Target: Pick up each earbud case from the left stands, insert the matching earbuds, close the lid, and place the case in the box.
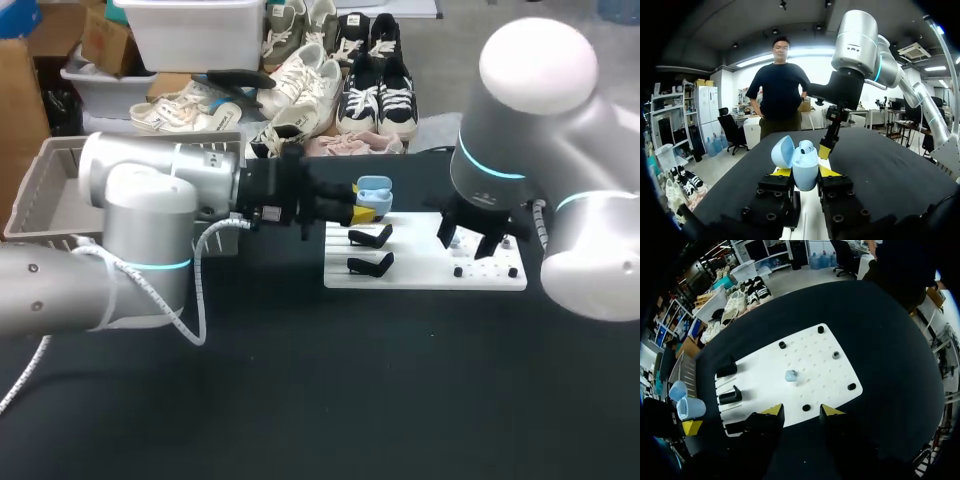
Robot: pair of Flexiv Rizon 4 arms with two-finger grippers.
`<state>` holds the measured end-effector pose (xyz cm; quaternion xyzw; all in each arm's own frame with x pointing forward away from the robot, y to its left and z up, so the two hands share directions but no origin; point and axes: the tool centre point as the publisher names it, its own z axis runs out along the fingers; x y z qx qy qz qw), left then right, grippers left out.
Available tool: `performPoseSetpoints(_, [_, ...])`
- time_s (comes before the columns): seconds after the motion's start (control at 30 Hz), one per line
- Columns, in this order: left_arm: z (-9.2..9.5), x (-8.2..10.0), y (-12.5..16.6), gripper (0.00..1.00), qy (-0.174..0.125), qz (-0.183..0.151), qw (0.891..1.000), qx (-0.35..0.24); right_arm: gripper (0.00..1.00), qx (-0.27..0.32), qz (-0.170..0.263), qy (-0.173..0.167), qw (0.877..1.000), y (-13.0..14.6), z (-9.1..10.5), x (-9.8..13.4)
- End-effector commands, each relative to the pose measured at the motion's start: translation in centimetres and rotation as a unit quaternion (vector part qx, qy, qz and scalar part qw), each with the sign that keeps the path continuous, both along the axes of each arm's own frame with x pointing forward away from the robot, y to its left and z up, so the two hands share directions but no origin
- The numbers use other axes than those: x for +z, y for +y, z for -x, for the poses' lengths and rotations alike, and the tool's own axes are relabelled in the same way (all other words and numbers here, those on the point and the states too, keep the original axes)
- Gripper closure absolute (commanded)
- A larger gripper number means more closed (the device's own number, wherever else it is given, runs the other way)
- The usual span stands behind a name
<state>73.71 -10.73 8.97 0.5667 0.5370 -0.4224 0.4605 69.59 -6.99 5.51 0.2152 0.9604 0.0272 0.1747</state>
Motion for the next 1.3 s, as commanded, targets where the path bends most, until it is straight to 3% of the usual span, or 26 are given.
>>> performPoseSetpoints(0.03, [-0.1,-0.1,0.3,1.0,0.0,0.001,1.0,-0.003,0.56,-0.002,0.004,-0.004,1.0,0.4,-0.4,-0.8])
performPoseSetpoints(0.67, [-0.1,-0.1,0.3,1.0,0.0,0.001,1.0,-0.003,0.56,-0.022,-0.006,-0.025,0.999,0.9,-2.7,-1.9])
performPoseSetpoints(1.3, [-0.1,-0.1,0.3,1.0,0.0,0.001,1.0,-0.003,0.58,-0.035,-0.009,-0.029,0.999,0.7,-3.4,-2.4])
